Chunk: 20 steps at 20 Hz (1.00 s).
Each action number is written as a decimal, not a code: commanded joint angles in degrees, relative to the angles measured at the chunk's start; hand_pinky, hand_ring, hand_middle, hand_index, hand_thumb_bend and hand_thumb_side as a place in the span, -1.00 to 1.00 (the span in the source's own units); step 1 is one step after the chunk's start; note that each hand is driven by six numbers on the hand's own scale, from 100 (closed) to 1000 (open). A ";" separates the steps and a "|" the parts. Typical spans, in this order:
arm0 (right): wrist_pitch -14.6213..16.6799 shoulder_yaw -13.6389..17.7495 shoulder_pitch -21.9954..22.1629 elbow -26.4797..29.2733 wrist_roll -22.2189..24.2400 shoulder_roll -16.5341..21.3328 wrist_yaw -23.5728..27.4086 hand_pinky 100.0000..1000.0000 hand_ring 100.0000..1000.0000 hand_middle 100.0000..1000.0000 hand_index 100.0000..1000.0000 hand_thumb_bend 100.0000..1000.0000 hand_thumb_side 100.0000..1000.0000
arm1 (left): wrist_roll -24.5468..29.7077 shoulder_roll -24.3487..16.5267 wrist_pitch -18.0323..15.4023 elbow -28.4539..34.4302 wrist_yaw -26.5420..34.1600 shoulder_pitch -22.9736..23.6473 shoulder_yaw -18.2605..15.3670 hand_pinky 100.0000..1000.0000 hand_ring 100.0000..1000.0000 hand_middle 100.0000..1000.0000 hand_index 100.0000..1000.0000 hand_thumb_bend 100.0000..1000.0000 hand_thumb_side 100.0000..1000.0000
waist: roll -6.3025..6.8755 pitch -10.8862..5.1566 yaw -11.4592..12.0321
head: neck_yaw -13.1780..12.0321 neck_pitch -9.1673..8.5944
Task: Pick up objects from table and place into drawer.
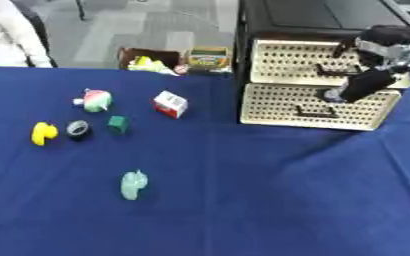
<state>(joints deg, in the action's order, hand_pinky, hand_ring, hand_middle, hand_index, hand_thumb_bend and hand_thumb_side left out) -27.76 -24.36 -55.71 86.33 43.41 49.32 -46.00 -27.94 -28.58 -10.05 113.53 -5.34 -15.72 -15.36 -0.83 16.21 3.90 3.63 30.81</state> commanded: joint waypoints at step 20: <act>-6.82 0.38 -3.68 -7.41 8.55 -1.18 3.18 -1.00 -0.90 -1.00 0.37 -0.25 -0.17 | -0.36 -1.10 -0.33 1.06 -0.37 -0.51 -0.69 -0.16 0.06 0.30 0.73 -1.00 0.59 | 0.03 -0.35 0.26 | 0.52 -0.69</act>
<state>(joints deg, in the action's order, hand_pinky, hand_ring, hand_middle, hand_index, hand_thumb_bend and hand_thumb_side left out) -27.01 -24.42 -58.07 78.96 44.17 47.08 -43.98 -28.18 -28.55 -10.27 113.53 -5.61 -15.72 -15.39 -0.87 16.84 4.22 4.08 30.59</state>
